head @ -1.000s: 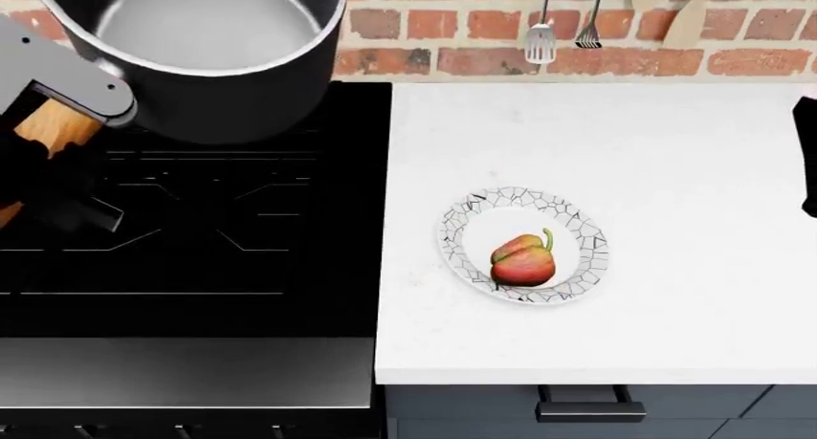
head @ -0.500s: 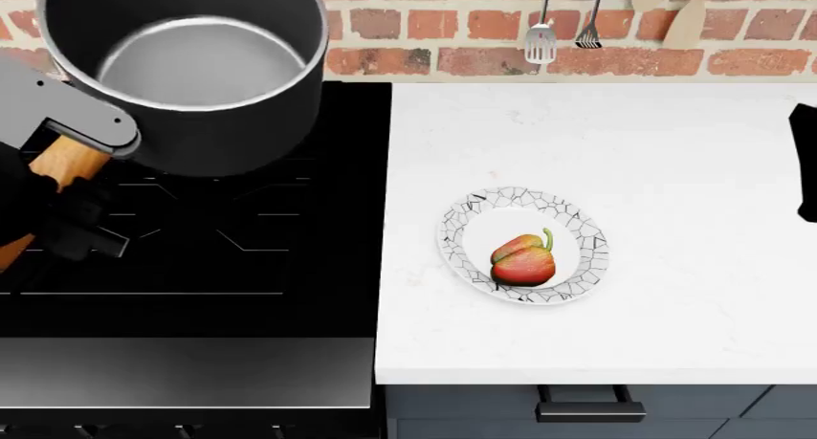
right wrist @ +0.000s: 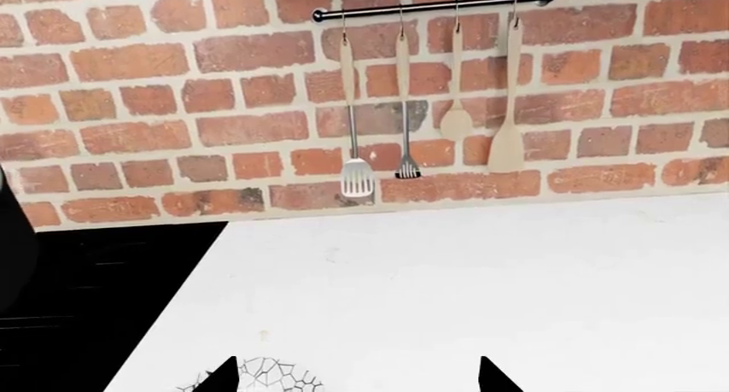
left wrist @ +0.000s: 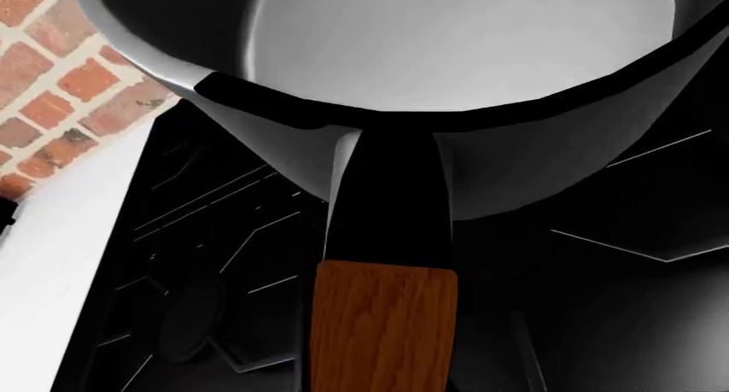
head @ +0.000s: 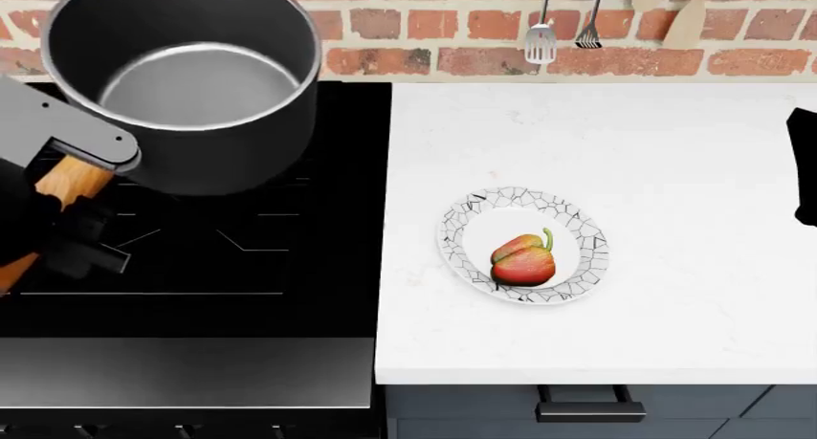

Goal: Pick up the pan and dump the vegetables in it onto the plate. Then return the pan to the stove.

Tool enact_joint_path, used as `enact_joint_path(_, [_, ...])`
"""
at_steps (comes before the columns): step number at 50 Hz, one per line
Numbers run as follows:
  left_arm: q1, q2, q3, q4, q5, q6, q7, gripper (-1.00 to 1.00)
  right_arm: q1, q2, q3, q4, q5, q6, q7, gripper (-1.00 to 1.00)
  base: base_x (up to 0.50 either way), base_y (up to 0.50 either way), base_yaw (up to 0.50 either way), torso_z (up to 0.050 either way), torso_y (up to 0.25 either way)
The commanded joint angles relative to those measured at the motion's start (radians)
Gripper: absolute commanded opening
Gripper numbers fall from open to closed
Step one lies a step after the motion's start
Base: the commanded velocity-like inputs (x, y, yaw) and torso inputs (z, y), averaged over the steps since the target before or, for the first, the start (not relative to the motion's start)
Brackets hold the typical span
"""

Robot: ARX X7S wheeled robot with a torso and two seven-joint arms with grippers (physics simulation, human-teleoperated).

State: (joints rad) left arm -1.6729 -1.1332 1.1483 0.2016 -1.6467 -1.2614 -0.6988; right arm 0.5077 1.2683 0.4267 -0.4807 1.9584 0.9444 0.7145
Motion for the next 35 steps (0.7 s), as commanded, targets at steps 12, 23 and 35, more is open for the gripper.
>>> enact_joint_path(12, [0.005, -0.003, -0.004, -0.038, 0.031, 0.008, 0.001, -1.0, -0.009, -0.015, 0.014, 0.004, -0.015, 0.012, -0.009, 1.0, 0.0, 0.0, 0.0, 0.0, 0.001])
enact_joint_path(23, [0.03, -0.002, 0.017, -0.073, 0.104, 0.029, 0.068, -1.0, -0.014, -0.015, 0.021, -0.004, -0.001, 0.013, 0.005, 1.0, 0.0, 0.0, 0.0, 0.0, 0.001])
enact_joint_path(35, [0.04, -0.005, 0.018, -0.072, 0.081, 0.027, 0.047, -1.0, -0.018, -0.02, 0.025, -0.004, -0.006, 0.018, 0.003, 1.0, 0.0, 0.0, 0.0, 0.001, 0.001])
